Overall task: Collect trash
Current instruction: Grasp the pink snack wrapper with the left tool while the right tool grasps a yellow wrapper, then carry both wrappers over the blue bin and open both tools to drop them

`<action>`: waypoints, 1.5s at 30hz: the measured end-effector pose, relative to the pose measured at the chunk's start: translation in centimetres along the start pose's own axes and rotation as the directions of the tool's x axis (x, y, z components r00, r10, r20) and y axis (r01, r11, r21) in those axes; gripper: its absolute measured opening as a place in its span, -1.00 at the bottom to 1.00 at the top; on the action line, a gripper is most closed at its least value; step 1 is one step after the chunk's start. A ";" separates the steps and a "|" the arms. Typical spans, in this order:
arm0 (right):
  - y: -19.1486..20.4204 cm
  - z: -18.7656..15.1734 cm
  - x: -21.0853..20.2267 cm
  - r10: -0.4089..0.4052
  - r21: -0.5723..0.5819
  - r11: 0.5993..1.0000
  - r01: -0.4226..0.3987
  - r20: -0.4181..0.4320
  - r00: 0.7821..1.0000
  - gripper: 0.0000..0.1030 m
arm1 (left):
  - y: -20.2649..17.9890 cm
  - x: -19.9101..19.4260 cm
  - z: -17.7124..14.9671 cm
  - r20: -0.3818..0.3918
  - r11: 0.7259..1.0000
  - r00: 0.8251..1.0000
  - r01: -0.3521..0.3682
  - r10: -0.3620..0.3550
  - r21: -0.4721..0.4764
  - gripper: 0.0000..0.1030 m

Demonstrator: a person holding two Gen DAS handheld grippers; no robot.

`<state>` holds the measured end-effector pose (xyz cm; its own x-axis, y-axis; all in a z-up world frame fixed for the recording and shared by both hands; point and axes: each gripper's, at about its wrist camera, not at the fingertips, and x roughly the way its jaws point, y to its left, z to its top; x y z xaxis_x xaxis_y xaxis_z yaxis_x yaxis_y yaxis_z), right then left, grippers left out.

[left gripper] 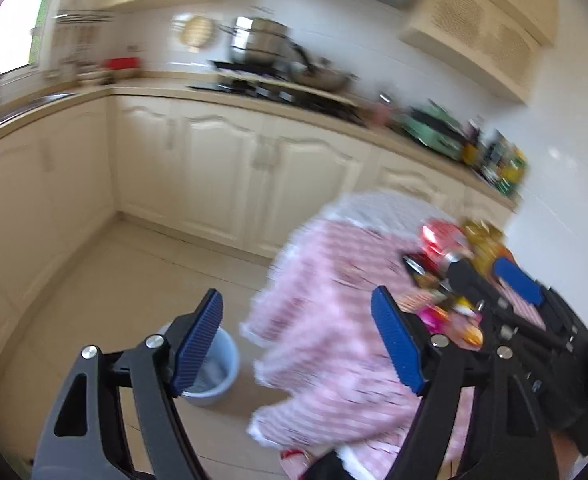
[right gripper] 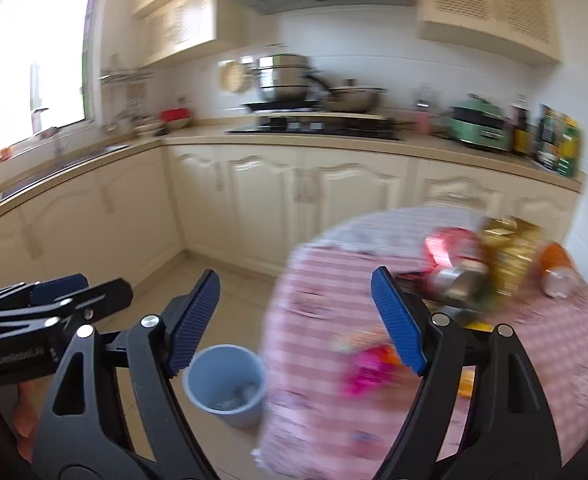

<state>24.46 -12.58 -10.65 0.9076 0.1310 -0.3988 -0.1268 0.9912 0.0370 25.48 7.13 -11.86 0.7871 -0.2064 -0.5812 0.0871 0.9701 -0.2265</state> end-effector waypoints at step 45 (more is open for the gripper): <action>-16.4 -6.9 2.6 0.040 0.266 0.963 0.031 -0.257 0.966 -0.40 | -13.8 9.5 -4.3 -0.279 0.950 0.926 0.293 -0.254 0.106 -0.41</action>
<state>26.13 -28.65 -18.61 0.7688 0.1619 -0.6187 0.0123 0.9635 0.2675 29.13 -8.70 -17.57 0.5364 -0.4732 -0.6988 0.3776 0.8751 -0.3027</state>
